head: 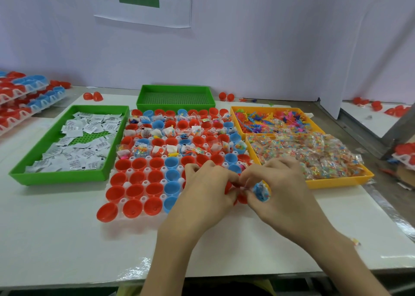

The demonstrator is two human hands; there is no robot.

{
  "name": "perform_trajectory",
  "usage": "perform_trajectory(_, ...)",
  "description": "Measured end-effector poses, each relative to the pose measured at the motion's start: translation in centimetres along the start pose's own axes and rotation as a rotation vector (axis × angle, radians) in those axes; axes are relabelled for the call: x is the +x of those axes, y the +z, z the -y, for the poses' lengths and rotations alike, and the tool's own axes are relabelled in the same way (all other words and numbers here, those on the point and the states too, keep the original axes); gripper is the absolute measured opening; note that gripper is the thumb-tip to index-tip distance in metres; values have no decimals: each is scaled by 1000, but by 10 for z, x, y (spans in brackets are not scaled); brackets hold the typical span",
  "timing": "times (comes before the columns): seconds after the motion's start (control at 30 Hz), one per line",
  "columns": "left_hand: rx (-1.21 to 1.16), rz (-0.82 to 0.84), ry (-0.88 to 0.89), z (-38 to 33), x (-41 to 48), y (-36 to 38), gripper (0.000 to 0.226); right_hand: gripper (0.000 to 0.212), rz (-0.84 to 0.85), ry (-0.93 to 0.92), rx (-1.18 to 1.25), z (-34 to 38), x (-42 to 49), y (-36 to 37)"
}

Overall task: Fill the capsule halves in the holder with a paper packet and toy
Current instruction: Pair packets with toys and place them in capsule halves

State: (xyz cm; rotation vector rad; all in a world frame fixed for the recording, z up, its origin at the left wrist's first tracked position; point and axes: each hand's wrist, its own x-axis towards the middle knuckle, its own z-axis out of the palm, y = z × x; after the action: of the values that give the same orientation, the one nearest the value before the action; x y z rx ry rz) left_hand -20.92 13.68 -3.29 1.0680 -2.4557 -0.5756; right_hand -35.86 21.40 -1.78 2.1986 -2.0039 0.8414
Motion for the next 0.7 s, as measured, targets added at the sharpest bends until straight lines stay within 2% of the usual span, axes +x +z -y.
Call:
perform_trajectory(0.37,-10,-2,29,-2,-3,0,25,29,-10,15,3,-3,-1,-4)
perform_trajectory(0.53,-35,-40,10,-5,-3,0,25,18,-192,31,212,-8,3,-26)
perform_trajectory(0.7,-9,-68,-28,-10,0,0,22,20,-414,126,392,-18,-6,-34)
